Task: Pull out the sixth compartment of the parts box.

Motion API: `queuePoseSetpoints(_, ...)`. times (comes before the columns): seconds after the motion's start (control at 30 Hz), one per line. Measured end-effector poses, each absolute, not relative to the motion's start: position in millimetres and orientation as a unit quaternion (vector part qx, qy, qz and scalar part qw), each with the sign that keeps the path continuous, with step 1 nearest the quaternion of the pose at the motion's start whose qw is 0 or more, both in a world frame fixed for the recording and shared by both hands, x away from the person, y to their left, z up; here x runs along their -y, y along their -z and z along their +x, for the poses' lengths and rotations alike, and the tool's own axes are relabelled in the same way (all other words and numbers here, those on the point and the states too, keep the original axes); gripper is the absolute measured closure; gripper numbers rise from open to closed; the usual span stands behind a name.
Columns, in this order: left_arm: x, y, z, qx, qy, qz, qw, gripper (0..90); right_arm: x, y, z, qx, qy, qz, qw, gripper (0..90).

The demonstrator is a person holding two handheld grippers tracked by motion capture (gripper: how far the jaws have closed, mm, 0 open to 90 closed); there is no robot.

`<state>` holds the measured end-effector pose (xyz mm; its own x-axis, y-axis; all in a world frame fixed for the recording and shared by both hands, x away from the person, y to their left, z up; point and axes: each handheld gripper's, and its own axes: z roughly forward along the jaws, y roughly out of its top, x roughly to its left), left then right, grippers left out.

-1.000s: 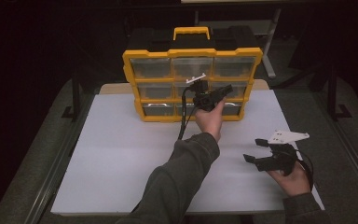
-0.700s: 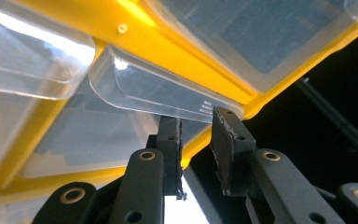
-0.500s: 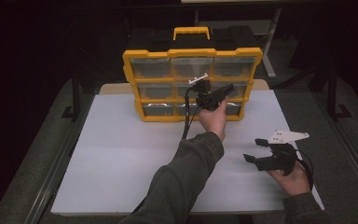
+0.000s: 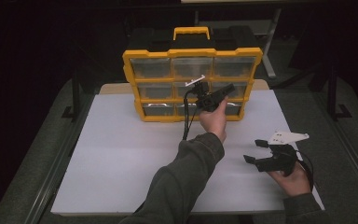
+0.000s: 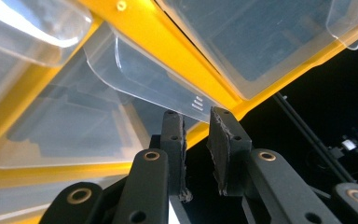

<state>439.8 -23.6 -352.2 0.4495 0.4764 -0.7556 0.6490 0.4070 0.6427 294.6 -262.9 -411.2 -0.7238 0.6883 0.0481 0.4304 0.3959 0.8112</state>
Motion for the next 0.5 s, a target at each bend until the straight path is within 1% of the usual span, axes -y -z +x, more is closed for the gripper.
queuePoseSetpoints(0.5,21.1,352.5,438.2,-0.514,0.072,0.547,0.657,77.5,263.1,414.7,295.1,-0.825,-0.426,0.342,0.142,20.7)
